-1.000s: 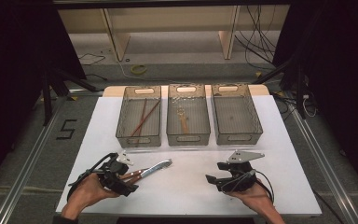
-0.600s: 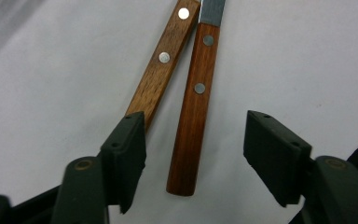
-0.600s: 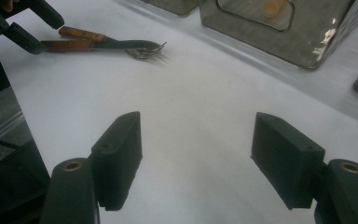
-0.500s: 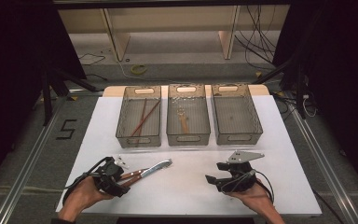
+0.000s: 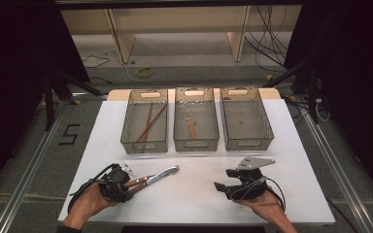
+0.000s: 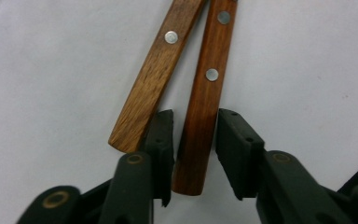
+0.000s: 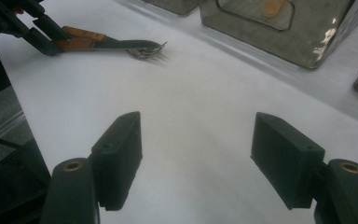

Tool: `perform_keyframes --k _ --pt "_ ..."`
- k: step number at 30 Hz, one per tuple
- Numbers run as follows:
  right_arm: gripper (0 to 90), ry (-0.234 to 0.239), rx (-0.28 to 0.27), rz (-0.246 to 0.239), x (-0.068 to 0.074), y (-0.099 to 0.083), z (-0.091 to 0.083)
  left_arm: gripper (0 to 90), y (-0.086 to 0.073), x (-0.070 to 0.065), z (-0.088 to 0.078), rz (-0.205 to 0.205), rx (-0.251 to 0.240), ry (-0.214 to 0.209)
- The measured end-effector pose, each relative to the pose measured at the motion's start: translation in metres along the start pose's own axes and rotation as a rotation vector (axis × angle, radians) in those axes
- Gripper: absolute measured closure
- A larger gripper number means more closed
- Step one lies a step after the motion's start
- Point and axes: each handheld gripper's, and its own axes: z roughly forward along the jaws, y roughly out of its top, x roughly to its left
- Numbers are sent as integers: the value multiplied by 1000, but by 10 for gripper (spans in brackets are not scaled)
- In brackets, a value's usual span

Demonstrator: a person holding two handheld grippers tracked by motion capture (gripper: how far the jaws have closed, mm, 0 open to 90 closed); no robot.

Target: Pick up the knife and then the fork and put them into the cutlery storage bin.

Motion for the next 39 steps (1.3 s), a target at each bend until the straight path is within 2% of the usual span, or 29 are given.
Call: perform_keyframes --k 6,12,16,17,19,26,34,39 --pt "342 1 -1 -1 0 0 0 681 3 0 1 -5 24 5" --pt "343 0 -2 -2 1 0 0 687 2 0 1 0 14 2" --pt "344 1 -2 -3 1 0 0 707 0 -2 1 63 -2 5" --pt "344 2 0 0 1 0 0 715 0 -3 1 92 0 8" --pt "346 2 1 0 1 0 0 737 1 -5 0 125 5 15" --pt "347 2 2 0 1 0 0 748 0 -7 0 170 -5 24" --pt "347 5 -3 -2 1 1 0 751 -1 -10 -2 171 -33 27" --pt "347 9 -4 -3 2 1 0 752 3 -16 -9 195 -55 17"
